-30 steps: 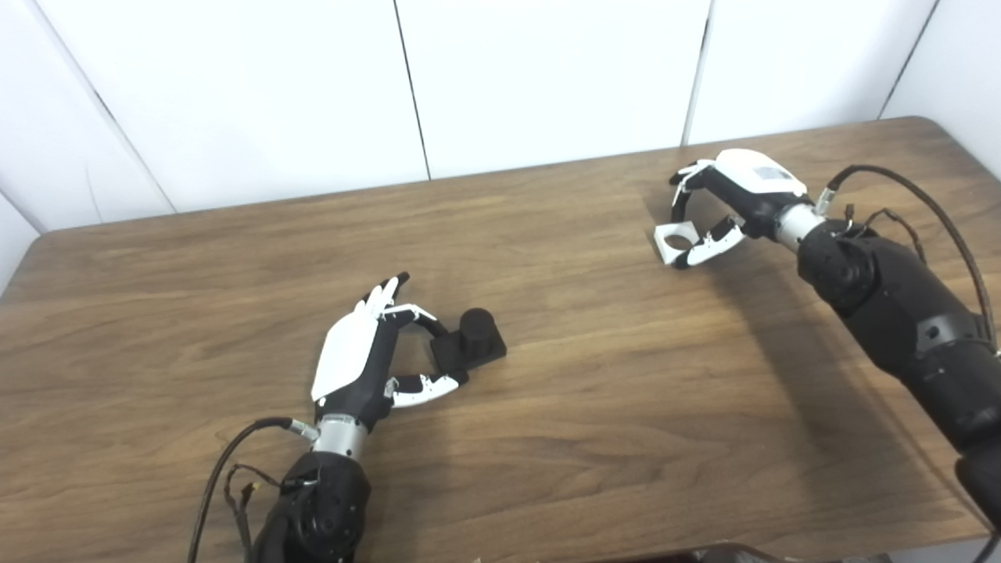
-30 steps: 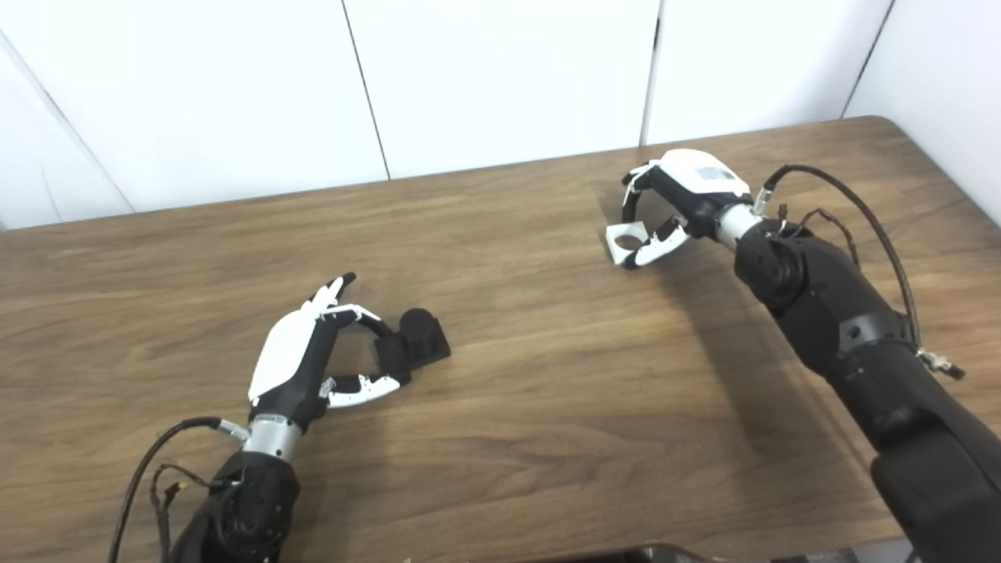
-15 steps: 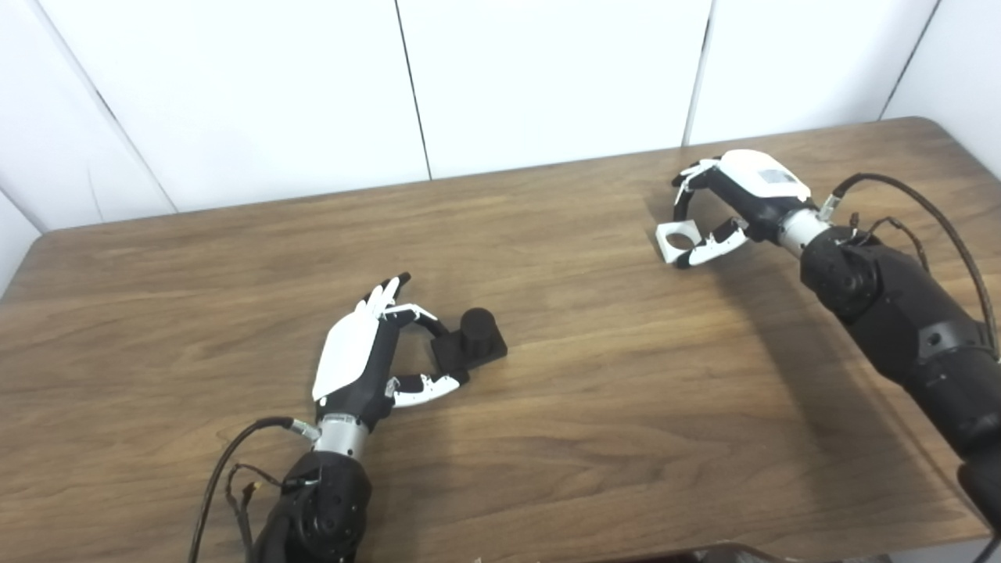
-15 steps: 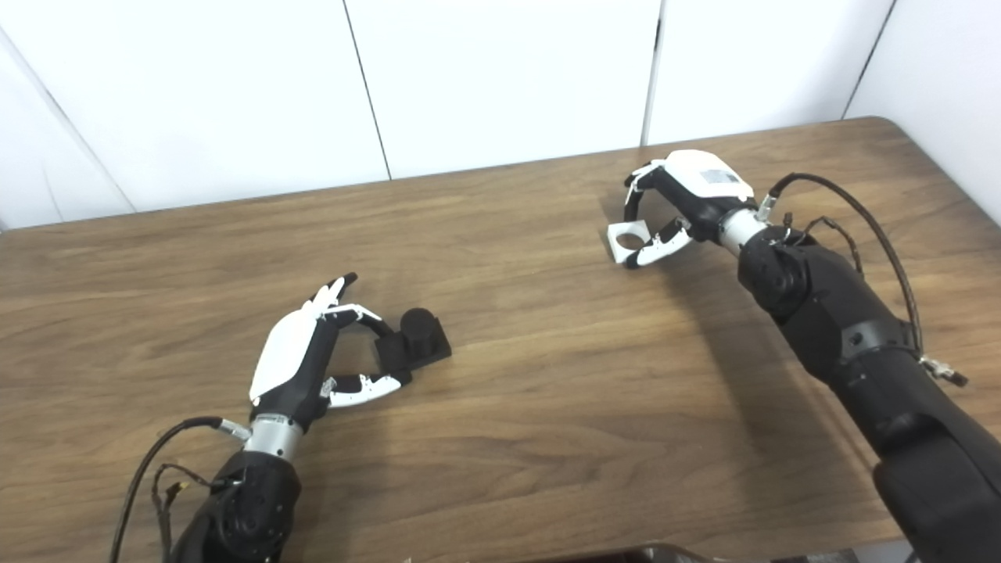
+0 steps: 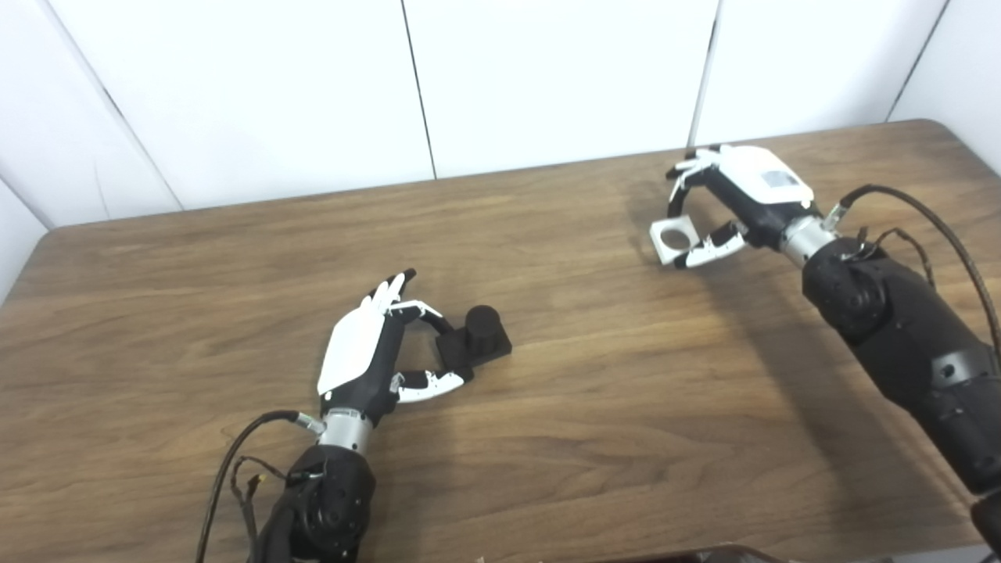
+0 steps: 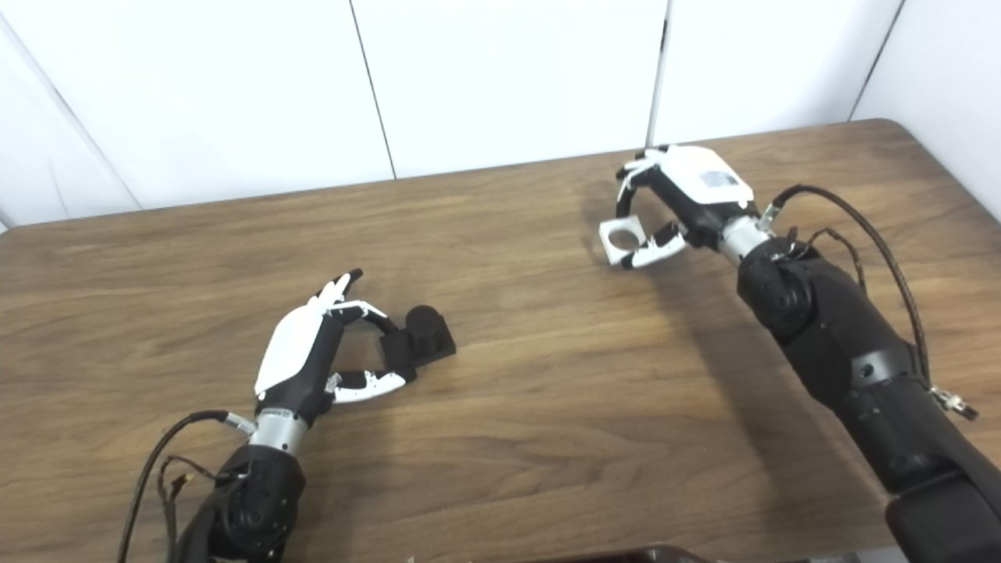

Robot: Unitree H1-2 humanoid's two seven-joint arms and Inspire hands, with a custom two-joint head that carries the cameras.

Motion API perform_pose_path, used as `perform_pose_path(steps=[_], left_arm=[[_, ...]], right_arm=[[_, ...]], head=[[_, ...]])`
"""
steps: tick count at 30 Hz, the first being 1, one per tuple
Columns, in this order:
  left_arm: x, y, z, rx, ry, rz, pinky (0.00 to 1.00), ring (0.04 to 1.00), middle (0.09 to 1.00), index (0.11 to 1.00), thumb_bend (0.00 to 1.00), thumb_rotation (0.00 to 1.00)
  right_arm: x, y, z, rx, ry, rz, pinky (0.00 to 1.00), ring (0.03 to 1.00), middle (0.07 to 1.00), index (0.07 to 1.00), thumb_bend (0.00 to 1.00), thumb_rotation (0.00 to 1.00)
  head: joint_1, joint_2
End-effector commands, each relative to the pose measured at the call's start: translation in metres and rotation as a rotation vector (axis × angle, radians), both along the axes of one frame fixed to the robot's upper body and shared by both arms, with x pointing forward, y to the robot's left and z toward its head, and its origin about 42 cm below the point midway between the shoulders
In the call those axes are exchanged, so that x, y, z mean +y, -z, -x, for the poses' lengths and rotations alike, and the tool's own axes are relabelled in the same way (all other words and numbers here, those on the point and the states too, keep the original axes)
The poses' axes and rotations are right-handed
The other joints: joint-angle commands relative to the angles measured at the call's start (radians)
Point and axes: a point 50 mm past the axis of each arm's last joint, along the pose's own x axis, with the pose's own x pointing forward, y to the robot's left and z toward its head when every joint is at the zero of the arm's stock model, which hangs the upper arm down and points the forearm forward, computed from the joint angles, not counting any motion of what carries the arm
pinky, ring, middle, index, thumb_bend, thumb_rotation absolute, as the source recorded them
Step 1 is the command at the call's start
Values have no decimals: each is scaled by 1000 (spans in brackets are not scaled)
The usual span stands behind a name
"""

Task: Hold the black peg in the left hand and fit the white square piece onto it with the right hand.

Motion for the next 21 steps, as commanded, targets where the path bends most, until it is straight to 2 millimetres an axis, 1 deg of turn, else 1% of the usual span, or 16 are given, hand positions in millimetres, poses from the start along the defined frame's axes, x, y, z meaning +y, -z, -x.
perform_pose_path(steps=[1,7,9,12,15,21], left_arm=[[14,19,0,76,-26,-100,1000,1000,988,492,518,86],[12,20,-1,73,-30,-93,1000,1000,988,492,519,84],[10,19,-1,75,-29,-94,1000,1000,989,492,519,84],[7,18,-1,73,-29,-95,1000,1000,988,492,520,84],[5,17,-1,76,-30,-94,1000,1000,989,492,520,83],[3,17,-3,76,-32,-85,1000,1000,991,492,519,84]], right_arm=[[7,-34,-5,-89,-22,-17,960,936,824,481,521,139],[21,-54,6,-141,-77,-40,948,960,823,481,521,141],[24,-60,10,-151,-81,-34,983,972,824,481,520,143],[34,-69,21,-169,-108,-27,998,965,820,481,520,144],[42,-75,29,-171,-144,-38,948,960,820,481,521,143],[71,-92,50,-198,-245,-45,888,951,812,482,522,142]], head=[[-1,1],[16,5],[22,7],[45,12],[56,14],[71,17]])
